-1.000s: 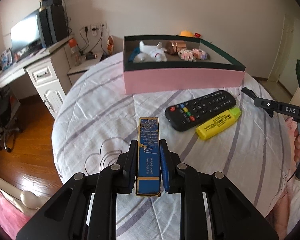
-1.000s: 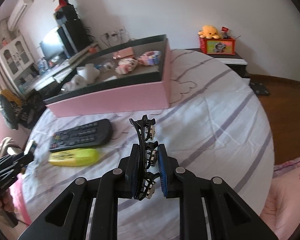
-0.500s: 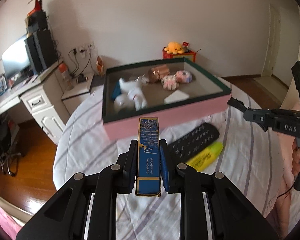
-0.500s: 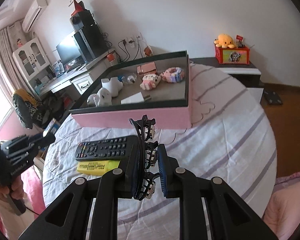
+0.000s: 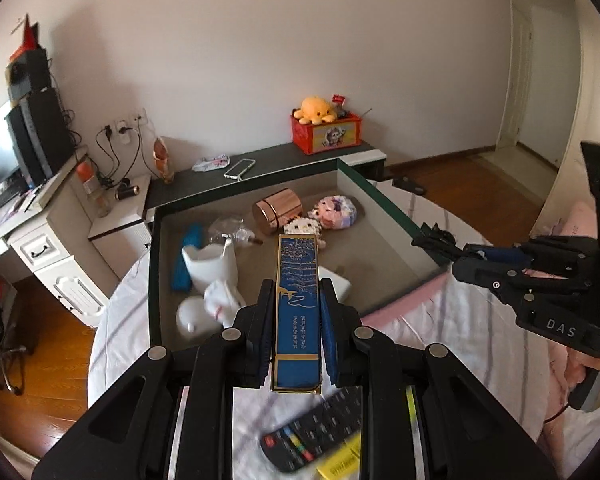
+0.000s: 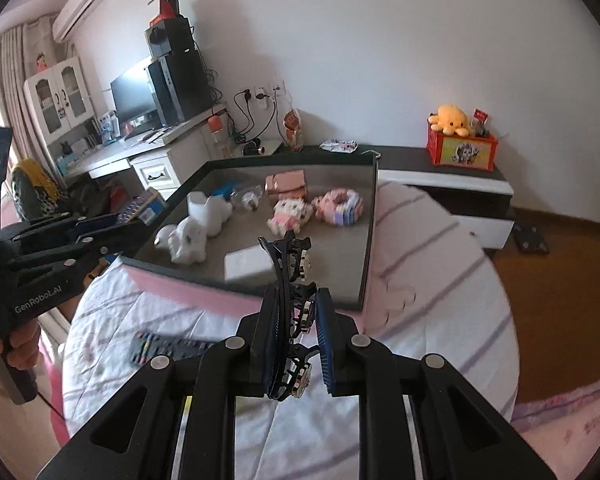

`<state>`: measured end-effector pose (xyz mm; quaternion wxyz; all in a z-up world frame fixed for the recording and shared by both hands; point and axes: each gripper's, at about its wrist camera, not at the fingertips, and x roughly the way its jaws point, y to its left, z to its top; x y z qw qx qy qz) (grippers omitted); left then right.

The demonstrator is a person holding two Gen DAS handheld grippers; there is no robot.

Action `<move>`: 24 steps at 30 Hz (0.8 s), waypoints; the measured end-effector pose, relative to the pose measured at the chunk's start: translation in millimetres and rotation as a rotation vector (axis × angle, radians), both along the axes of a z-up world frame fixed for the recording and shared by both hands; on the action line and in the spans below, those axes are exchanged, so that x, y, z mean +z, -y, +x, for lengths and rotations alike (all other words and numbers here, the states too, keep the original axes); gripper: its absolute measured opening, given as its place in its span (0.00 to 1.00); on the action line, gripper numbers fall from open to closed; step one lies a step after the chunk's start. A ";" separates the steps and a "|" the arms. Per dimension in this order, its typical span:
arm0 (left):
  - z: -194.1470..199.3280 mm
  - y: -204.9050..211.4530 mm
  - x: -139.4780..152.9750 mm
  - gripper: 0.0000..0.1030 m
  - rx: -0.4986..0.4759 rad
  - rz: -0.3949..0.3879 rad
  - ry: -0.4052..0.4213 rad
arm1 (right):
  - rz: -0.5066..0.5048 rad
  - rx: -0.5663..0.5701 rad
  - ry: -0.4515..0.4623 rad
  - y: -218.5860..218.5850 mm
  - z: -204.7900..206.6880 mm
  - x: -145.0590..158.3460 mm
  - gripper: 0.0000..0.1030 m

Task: Organize rigid objects
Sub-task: 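Carry the blue-and-gold box over the pink box with the left tool while the right tool carries the hair clip, then open the left tool to drop the box inside while the right tool releases the hair clip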

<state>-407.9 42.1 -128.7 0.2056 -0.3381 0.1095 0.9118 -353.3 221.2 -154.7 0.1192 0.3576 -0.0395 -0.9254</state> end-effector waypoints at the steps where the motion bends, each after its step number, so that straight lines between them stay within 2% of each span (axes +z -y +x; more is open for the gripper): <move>1: -7.8 -2.4 -0.4 0.20 0.000 -0.004 0.007 | 0.007 0.000 0.004 0.8 -8.3 1.0 0.18; 7: -59.0 -16.0 -16.0 0.20 -0.011 -0.039 0.085 | 0.067 -0.007 0.056 9.3 -58.1 -6.5 0.18; 14: -102.6 -21.2 -53.4 0.21 0.013 -0.100 0.197 | 0.118 0.023 0.207 11.8 -105.7 -34.7 0.18; 24: -118.3 -30.0 -66.7 0.23 0.011 -0.133 0.203 | 0.222 0.038 0.279 26.6 -134.0 -47.2 0.18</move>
